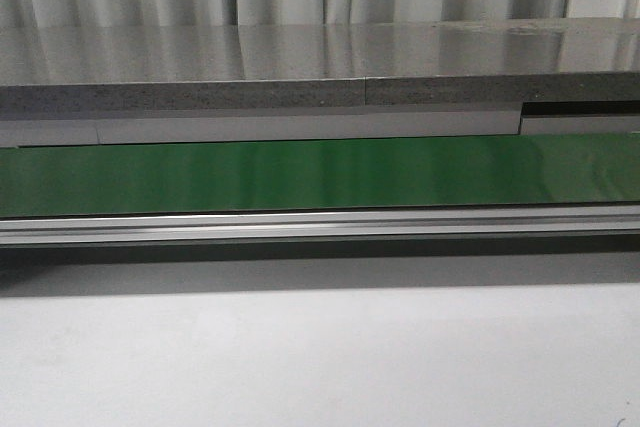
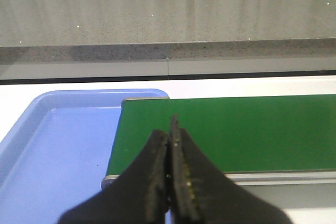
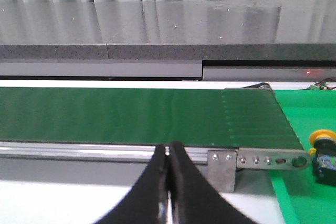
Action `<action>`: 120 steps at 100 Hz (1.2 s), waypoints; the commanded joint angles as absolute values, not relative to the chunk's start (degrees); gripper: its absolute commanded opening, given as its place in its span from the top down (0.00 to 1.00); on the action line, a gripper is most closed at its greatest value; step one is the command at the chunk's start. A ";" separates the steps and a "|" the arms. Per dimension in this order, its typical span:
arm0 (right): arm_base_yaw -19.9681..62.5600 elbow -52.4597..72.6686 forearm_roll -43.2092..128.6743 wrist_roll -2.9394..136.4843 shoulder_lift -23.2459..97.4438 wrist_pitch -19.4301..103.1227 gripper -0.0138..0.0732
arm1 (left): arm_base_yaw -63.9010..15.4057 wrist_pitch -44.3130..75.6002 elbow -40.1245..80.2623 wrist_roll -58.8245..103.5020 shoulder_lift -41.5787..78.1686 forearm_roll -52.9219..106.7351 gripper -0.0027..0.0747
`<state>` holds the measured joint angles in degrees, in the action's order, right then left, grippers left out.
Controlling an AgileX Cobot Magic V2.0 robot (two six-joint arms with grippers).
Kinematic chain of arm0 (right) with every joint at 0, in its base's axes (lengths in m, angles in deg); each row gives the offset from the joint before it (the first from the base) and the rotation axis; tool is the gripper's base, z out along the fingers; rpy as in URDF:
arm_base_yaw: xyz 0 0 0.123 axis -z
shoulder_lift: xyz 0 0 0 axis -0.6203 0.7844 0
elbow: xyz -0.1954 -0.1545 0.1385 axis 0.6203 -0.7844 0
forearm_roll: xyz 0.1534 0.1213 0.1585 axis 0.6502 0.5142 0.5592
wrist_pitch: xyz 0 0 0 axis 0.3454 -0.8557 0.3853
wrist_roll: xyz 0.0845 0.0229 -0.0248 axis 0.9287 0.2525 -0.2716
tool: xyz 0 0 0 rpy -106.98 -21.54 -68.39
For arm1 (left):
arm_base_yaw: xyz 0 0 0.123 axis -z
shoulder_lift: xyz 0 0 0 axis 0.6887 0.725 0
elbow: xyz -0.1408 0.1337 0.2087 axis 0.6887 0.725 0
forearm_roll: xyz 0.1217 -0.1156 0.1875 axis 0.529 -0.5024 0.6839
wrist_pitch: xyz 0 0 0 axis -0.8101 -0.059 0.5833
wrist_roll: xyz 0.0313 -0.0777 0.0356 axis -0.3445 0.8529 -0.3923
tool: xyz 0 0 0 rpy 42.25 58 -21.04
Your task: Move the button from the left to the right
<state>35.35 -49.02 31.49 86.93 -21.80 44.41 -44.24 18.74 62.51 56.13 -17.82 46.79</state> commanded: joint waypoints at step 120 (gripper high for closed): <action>35.33 -50.89 30.95 87.05 -22.87 51.96 0.92 | -43.82 23.47 60.94 56.59 -17.55 46.23 0.99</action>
